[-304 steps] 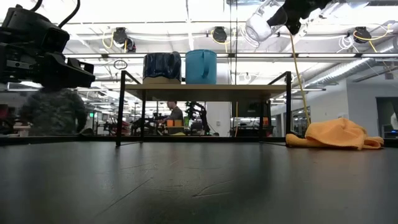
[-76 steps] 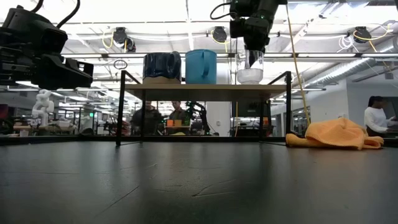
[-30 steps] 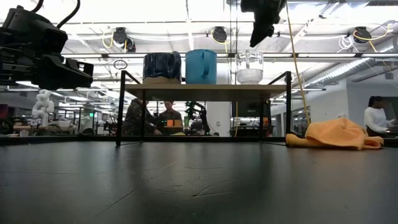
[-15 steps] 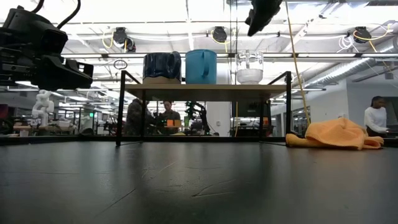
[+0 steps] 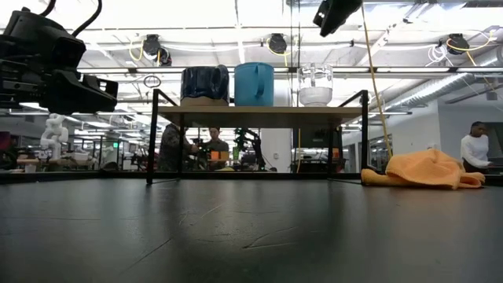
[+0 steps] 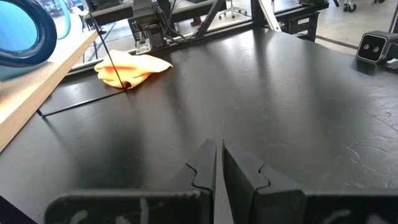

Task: Stack small to large cups/mugs on shelf
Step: Return to Home Position

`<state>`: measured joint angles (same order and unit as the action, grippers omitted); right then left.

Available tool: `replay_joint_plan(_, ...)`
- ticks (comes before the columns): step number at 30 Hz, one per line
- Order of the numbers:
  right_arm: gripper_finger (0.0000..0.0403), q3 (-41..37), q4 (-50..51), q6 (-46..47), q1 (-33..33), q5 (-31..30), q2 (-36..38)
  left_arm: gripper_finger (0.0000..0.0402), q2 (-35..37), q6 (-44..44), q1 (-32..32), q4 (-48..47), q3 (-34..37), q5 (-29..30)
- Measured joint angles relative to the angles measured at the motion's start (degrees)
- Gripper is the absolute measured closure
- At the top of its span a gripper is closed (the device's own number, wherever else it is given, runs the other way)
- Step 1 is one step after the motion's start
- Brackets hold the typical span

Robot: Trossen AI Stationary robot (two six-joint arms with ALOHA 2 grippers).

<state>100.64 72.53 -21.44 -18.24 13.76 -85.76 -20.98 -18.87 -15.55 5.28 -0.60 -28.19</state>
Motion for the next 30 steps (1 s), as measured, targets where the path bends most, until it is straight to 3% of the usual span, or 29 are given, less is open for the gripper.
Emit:
replay_joint_plan(6,0.0403,-9.66,-6.39,2.19,-0.02,2.07,8.72,0.0371,0.01,0.02,0.00,0.00,0.00,0.01)
replay_joint_plan(11,0.0403,-21.66,-19.07,5.17,0.32,5.84,18.06,0.0371,-0.01,-0.13,0.00,0.00,0.00,0.01)
replay_joint_plan(18,0.0403,-37.21,-34.20,13.23,0.35,6.33,29.57,0.0371,0.00,-0.13,0.00,-0.02,0.00,0.01)
replay_joint_plan(30,0.0403,-54.28,-47.13,16.92,4.55,6.38,39.19,0.0371,-0.01,-0.22,0.00,0.00,0.00,0.03)
